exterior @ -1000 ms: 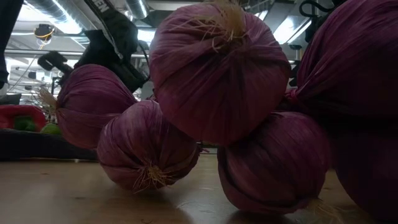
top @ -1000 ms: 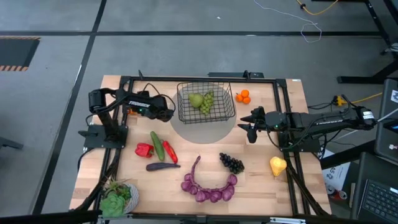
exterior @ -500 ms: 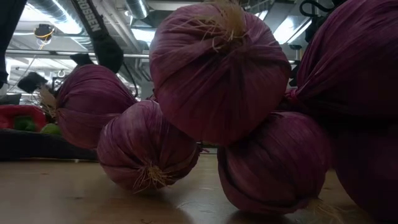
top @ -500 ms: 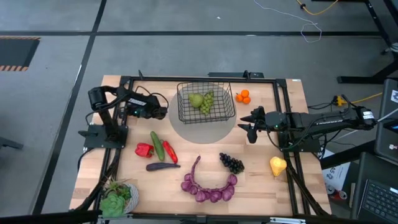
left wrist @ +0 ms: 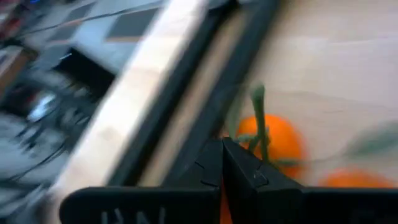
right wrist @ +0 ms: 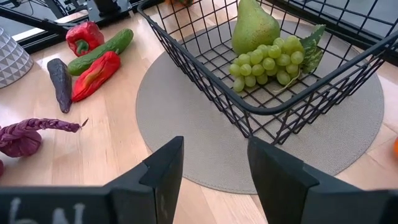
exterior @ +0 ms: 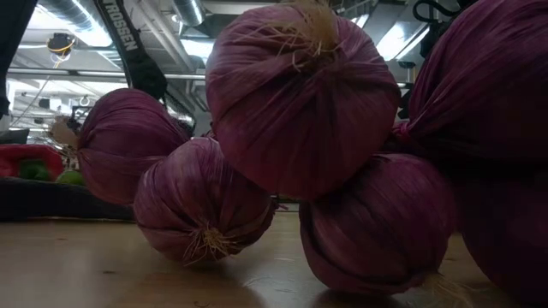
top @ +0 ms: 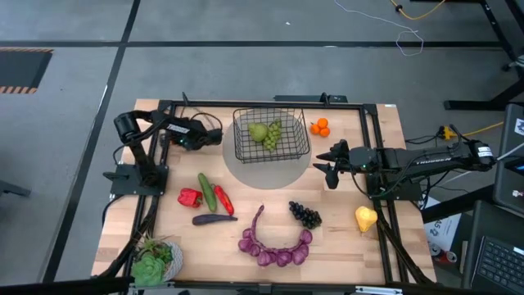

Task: Build produce basket
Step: Put the left tangerine into the black wire basket

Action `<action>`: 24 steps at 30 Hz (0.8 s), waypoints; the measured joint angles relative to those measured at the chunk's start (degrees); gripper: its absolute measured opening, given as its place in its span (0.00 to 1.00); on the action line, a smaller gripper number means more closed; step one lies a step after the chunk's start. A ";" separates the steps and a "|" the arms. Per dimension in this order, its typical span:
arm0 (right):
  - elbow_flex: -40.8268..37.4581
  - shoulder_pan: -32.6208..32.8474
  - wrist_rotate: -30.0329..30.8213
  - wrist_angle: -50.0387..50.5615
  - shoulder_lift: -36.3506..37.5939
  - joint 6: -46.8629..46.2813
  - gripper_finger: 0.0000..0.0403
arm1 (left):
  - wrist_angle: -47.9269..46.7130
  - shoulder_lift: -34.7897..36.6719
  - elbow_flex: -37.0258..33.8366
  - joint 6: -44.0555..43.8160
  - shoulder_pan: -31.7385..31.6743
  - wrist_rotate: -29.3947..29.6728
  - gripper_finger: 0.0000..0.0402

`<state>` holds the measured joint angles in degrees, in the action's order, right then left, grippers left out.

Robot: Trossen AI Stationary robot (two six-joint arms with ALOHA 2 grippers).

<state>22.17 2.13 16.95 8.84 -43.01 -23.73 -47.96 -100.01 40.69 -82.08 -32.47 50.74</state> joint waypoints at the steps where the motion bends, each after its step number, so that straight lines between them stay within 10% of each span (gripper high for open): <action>1: 0.00 0.00 0.00 0.00 -0.02 0.00 0.45 | 3.19 0.09 0.18 3.73 -0.09 -0.28 0.01; 19: 0.00 0.00 -0.04 0.00 -0.02 -1.66 0.45 | -2.51 -0.20 9.78 11.71 14.75 -20.03 0.01; 24: 0.00 0.00 -0.04 0.00 -0.01 -1.53 0.45 | -11.09 -0.18 10.18 4.41 16.85 -16.25 0.02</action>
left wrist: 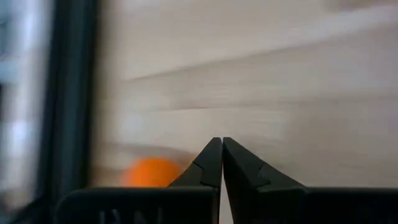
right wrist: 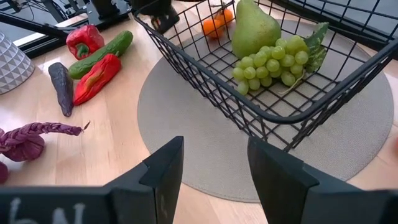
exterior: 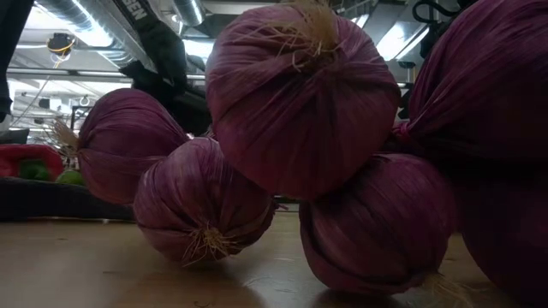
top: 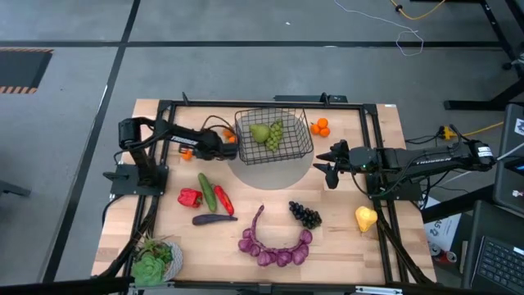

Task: Build produce basket
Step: Put the left tangerine into the black wire basket

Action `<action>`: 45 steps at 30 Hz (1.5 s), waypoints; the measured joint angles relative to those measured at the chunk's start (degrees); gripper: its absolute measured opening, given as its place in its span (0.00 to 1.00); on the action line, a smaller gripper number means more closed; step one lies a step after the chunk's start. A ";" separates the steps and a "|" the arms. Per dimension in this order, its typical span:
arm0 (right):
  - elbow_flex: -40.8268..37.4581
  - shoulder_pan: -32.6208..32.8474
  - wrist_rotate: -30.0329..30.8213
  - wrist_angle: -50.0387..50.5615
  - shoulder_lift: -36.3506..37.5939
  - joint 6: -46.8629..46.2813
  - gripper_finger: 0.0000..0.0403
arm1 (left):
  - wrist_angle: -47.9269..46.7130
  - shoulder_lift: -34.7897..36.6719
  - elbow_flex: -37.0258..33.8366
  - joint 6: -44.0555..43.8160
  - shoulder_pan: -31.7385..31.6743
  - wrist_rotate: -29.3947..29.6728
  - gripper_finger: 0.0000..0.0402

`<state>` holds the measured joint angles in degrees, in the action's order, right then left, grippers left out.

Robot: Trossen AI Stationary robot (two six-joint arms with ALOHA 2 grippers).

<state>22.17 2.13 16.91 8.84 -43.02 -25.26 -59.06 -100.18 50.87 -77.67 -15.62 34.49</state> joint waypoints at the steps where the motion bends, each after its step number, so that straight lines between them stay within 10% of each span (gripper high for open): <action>1: 0.00 0.00 0.00 0.01 0.01 0.07 0.45 | -2.70 0.00 -0.02 -2.02 0.03 0.52 0.02; 19: 0.00 -0.02 0.02 0.08 -0.01 0.44 0.45 | -8.70 10.71 -0.04 -6.19 5.35 6.53 0.00; 37: 0.00 -0.02 0.02 0.17 -0.01 1.53 0.45 | 32.66 23.43 -0.04 53.23 -2.73 -9.22 0.00; 45: 0.00 -0.01 0.02 0.33 0.00 1.46 0.45 | 34.13 23.43 -0.04 50.83 -15.94 -12.45 0.00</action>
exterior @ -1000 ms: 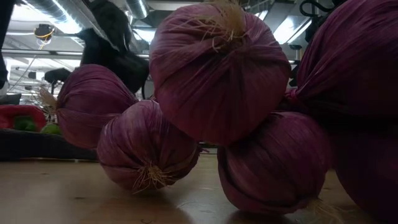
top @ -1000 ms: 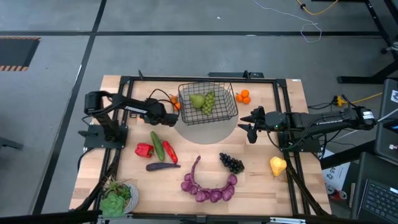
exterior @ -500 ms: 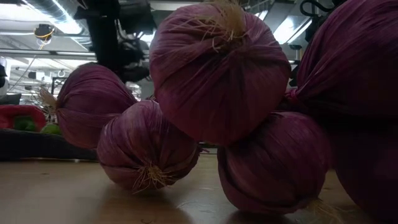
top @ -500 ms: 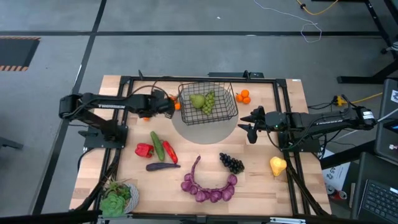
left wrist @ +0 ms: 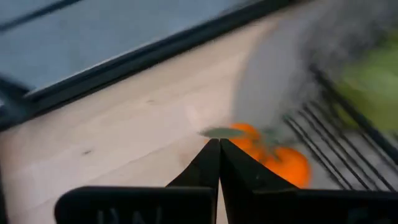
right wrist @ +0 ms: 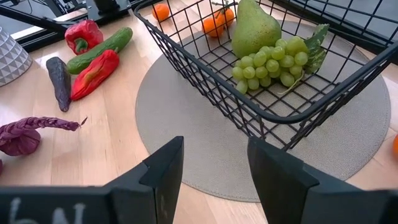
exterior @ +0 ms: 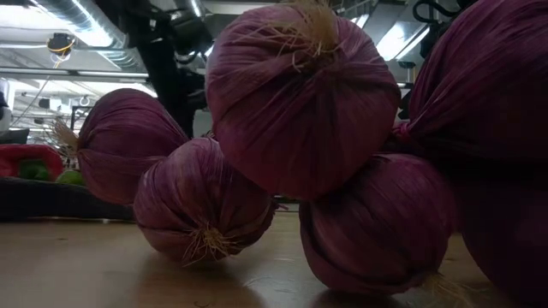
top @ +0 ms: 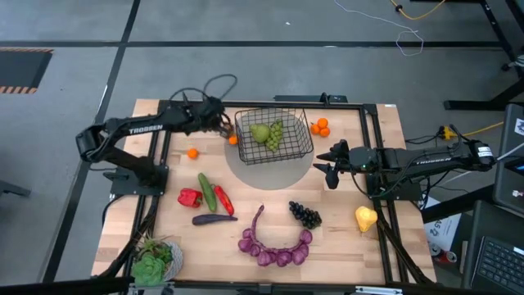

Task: Build produce basket
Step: Put the left tangerine into the black wire basket

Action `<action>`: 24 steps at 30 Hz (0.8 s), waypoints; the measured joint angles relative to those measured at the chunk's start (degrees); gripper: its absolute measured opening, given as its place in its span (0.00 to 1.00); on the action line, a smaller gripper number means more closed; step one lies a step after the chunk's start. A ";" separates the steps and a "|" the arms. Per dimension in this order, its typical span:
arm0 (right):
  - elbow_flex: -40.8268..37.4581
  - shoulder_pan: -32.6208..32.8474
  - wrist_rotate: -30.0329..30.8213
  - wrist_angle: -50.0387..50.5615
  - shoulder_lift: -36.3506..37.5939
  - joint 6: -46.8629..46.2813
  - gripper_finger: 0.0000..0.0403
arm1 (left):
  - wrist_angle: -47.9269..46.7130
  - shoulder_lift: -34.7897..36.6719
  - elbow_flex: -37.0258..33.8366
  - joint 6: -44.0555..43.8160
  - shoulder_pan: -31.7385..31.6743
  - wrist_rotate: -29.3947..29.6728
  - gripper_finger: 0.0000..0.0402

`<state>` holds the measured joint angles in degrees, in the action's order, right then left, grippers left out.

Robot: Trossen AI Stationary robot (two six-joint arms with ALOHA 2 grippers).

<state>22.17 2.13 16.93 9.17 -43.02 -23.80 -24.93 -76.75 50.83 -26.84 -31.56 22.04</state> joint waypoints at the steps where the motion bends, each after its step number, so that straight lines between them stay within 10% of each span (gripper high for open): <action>1: 0.00 0.00 0.00 0.00 0.01 -0.01 0.45 | -0.08 0.00 0.00 -1.47 -1.36 -0.08 0.00; 15: 0.00 -0.02 -0.02 -0.04 0.02 -1.63 0.45 | 11.81 0.00 -8.77 0.83 -6.88 -17.82 0.00; 24: 0.00 0.01 -0.02 -0.09 -0.01 -1.65 0.45 | 11.38 0.00 -9.66 0.40 -3.03 -13.48 0.01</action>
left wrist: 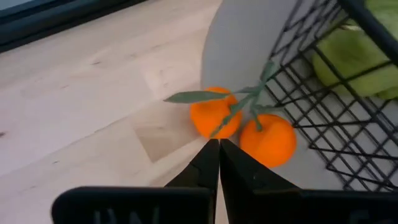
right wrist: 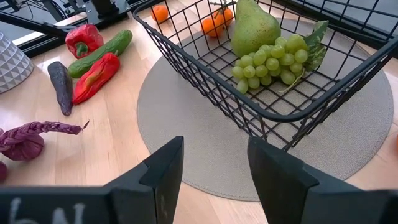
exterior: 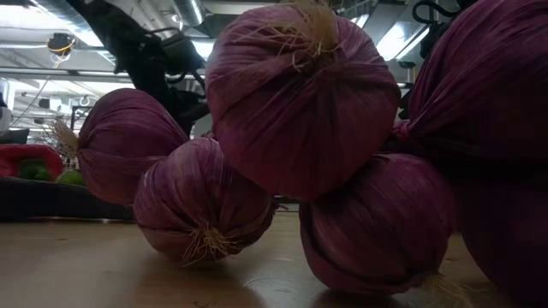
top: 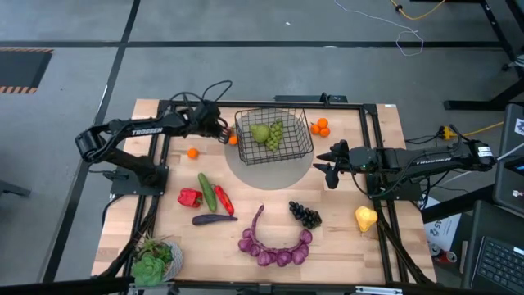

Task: Build produce basket
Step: Put the left tangerine into the black wire basket

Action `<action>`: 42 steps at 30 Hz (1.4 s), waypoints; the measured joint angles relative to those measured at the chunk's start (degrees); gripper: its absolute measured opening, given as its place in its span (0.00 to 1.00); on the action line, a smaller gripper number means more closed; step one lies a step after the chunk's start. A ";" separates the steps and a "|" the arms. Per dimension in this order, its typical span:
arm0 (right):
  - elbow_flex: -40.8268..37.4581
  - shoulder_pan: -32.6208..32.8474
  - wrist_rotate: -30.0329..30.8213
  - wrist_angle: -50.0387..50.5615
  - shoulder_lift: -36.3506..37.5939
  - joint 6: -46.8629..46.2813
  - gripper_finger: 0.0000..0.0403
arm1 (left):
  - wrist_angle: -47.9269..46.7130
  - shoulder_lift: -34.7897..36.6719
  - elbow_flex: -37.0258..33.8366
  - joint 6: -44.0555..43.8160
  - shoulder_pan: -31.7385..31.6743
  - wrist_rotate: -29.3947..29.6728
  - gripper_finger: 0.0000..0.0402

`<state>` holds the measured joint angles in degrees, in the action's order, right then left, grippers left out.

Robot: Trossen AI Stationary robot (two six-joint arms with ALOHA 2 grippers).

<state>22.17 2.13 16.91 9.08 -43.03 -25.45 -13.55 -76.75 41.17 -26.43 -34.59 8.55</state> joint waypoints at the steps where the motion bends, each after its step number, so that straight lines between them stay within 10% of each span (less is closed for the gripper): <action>1: 0.00 -0.01 0.02 0.00 0.00 0.00 0.45 | 0.15 0.00 0.00 0.01 0.39 0.04 0.01; 25: 0.00 -0.01 0.02 -0.04 0.01 0.44 0.45 | 0.75 0.00 0.02 6.13 2.15 6.39 0.34; 42: 0.00 -0.02 0.04 -0.04 0.02 1.79 0.45 | 1.95 -0.11 0.02 22.31 5.00 7.41 0.36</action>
<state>22.17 2.11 16.95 9.04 -43.00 -23.66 -11.60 -76.87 41.19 -4.13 -29.59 15.96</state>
